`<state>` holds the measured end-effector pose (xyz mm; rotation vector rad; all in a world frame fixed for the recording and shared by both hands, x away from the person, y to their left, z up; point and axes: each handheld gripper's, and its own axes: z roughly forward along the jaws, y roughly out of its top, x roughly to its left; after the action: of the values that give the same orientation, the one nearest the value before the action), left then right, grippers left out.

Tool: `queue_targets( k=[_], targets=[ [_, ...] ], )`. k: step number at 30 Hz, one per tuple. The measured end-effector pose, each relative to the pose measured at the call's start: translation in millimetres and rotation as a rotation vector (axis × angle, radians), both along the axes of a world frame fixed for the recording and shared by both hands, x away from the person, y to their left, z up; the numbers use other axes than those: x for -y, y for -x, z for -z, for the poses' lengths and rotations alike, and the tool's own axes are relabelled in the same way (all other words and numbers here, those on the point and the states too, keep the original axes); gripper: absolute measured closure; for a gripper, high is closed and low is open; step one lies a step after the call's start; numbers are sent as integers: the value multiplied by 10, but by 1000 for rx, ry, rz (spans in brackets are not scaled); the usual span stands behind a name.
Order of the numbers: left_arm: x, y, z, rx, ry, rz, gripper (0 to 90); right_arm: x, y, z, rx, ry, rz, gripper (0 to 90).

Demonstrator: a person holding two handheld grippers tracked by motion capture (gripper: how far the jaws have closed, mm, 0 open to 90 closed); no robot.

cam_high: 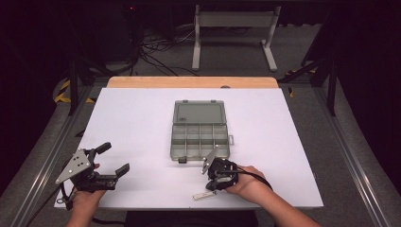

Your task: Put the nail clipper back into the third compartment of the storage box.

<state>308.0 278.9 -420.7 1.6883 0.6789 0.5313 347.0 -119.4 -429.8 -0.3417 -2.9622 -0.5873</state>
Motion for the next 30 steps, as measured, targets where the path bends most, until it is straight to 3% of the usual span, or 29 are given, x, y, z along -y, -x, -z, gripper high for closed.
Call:
queue_targets(
  k=[11,15,17,19,21,24,27,30],
  targets=[
    [10,0,1,-1,5,2,18,37,55,19,-11,-13,-11,900],
    [4,-1,1,-2,2,3,18,35,69,-15,14,-26,-14,886],
    [4,-3,2,-3,2,3,18,32,77,-52,42,-44,-5,768],
    [4,-1,0,-3,4,4,18,32,90,-85,45,-51,-18,737],
    [3,-1,1,-3,5,4,18,17,116,-113,63,-65,-20,643],
    [5,-2,1,-3,5,4,18,-6,167,-137,88,-67,-21,438],
    [5,-4,0,-5,2,7,18,-26,215,-129,104,-61,-43,374],
    [8,-4,1,-5,3,6,18,-29,248,-125,103,-54,-52,368]
  ],
)
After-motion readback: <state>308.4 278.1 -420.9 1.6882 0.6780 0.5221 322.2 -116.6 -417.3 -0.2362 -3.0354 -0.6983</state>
